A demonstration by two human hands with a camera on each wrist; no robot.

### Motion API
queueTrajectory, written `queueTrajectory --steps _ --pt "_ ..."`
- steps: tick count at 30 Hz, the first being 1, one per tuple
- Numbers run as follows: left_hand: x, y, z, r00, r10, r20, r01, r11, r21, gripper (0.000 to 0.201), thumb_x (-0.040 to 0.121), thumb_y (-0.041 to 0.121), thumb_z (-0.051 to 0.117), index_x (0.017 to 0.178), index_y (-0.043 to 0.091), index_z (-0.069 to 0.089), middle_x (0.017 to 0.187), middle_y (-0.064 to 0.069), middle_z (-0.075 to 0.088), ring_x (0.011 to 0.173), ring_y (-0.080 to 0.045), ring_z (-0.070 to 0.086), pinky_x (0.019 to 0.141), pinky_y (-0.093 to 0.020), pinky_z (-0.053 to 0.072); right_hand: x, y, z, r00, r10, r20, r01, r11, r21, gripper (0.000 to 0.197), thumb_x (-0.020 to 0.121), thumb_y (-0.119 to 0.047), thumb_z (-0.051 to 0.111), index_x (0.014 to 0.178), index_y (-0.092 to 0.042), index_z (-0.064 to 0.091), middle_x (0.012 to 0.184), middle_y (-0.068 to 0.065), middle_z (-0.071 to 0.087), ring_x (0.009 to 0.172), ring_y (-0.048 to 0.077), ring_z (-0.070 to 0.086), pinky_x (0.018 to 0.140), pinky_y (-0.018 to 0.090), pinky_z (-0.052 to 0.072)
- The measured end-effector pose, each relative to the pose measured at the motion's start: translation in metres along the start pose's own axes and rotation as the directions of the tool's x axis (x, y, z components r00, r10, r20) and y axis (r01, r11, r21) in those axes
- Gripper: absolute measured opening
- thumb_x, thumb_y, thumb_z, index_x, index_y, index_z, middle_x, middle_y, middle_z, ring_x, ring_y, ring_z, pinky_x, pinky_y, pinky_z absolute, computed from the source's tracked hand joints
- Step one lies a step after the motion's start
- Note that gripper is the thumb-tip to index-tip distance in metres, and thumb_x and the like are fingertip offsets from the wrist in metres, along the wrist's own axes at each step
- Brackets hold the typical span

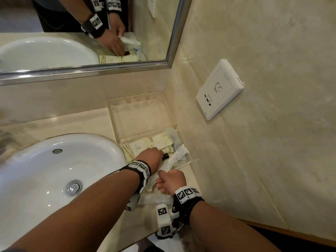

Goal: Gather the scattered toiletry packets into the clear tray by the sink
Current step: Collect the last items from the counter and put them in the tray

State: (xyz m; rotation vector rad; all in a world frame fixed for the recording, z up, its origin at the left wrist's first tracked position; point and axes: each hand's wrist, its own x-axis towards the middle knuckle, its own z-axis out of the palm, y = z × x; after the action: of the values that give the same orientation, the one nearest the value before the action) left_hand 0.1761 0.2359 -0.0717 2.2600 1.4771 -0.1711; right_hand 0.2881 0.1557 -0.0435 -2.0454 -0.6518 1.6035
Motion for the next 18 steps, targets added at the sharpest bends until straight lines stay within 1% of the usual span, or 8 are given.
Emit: queueTrajectory --steps 2,7,10,12,13,15,17,18 --pt "-0.003 -0.002 0.0 1.0 0.021 -0.021 -0.021 0.999 -0.029 0.018 0.092 0.018 0.051 0.107 0.015 0.062 0.101 -0.006 0.059 0.09 -0.027 0.06 0.071 -0.034 0.049 0.001 -0.001 0.0 1.0 -0.018 -0.007 0.017 0.999 -0.037 0.013 0.088 -0.016 0.065 0.078 -0.007 0.066 0.064 0.008 0.07 0.052 0.018 0.063 0.044 0.022 0.046" --pt "-0.011 -0.01 -0.005 0.997 0.06 -0.053 -0.064 0.995 -0.078 0.027 0.091 0.015 0.055 0.117 0.019 0.063 0.113 -0.005 0.06 0.099 -0.026 0.059 0.083 -0.037 0.052 -0.007 -0.011 -0.003 0.995 -0.097 -0.008 0.095 0.989 -0.109 0.012 0.085 -0.016 0.062 0.074 -0.012 0.065 0.055 0.004 0.061 0.044 0.016 0.053 0.042 0.023 0.04" --pt "-0.017 -0.018 -0.016 0.997 0.047 -0.066 -0.053 0.993 -0.103 0.034 0.089 0.009 0.055 0.121 0.019 0.06 0.115 -0.005 0.059 0.1 -0.027 0.06 0.083 -0.036 0.051 -0.009 -0.021 -0.005 0.976 -0.217 -0.007 0.206 0.933 -0.294 0.011 0.08 -0.023 0.062 0.075 -0.016 0.069 0.054 -0.002 0.064 0.047 0.015 0.057 0.049 0.029 0.049" --pt "-0.023 -0.028 -0.022 0.997 -0.01 -0.08 -0.001 0.99 -0.142 0.036 0.09 0.011 0.054 0.124 0.022 0.058 0.115 -0.003 0.059 0.102 -0.026 0.06 0.083 -0.035 0.049 -0.01 -0.031 -0.008 0.952 -0.307 0.017 0.279 0.84 -0.466 0.01 0.078 -0.027 0.061 0.074 -0.02 0.066 0.063 -0.005 0.066 0.059 0.014 0.061 0.061 0.031 0.053" --pt "-0.026 -0.035 -0.025 0.995 -0.055 -0.087 0.04 0.985 -0.17 0.035 0.091 0.014 0.053 0.125 0.023 0.057 0.118 -0.002 0.059 0.105 -0.026 0.061 0.084 -0.034 0.049 -0.009 -0.037 -0.01 0.94 -0.338 0.046 0.304 0.77 -0.561 0.01 0.08 -0.028 0.061 0.073 -0.021 0.061 0.067 -0.006 0.065 0.062 0.013 0.059 0.061 0.028 0.05" --pt "-0.034 -0.051 -0.028 0.982 -0.158 -0.105 0.132 0.967 -0.22 0.037 0.092 0.016 0.049 0.127 0.025 0.056 0.124 -0.001 0.059 0.109 -0.024 0.06 0.089 -0.034 0.048 -0.006 -0.048 -0.016 0.912 -0.392 0.121 0.346 0.578 -0.739 0.015 0.085 -0.026 0.058 0.072 -0.024 0.052 0.068 -0.007 0.056 0.061 0.012 0.052 0.056 0.027 0.04" --pt "-0.044 -0.066 -0.032 0.962 -0.253 -0.1 0.221 0.941 -0.257 0.039 0.09 0.017 0.049 0.128 0.024 0.056 0.128 -0.002 0.059 0.113 -0.023 0.059 0.093 -0.033 0.047 0.0 -0.058 -0.02 0.882 -0.437 0.176 0.363 0.394 -0.844 0.01 0.088 -0.023 0.055 0.078 -0.025 0.056 0.075 -0.004 0.056 0.065 0.015 0.052 0.058 0.028 0.04" --pt "-0.05 -0.073 -0.033 0.953 -0.291 -0.085 0.259 0.928 -0.266 0.04 0.09 0.018 0.049 0.129 0.023 0.055 0.128 -0.002 0.059 0.114 -0.023 0.058 0.094 -0.032 0.046 0.004 -0.061 -0.022 0.871 -0.451 0.193 0.358 0.316 -0.878 0.009 0.09 -0.022 0.054 0.087 -0.026 0.062 0.082 -0.003 0.059 0.07 0.017 0.056 0.061 0.029 0.042"
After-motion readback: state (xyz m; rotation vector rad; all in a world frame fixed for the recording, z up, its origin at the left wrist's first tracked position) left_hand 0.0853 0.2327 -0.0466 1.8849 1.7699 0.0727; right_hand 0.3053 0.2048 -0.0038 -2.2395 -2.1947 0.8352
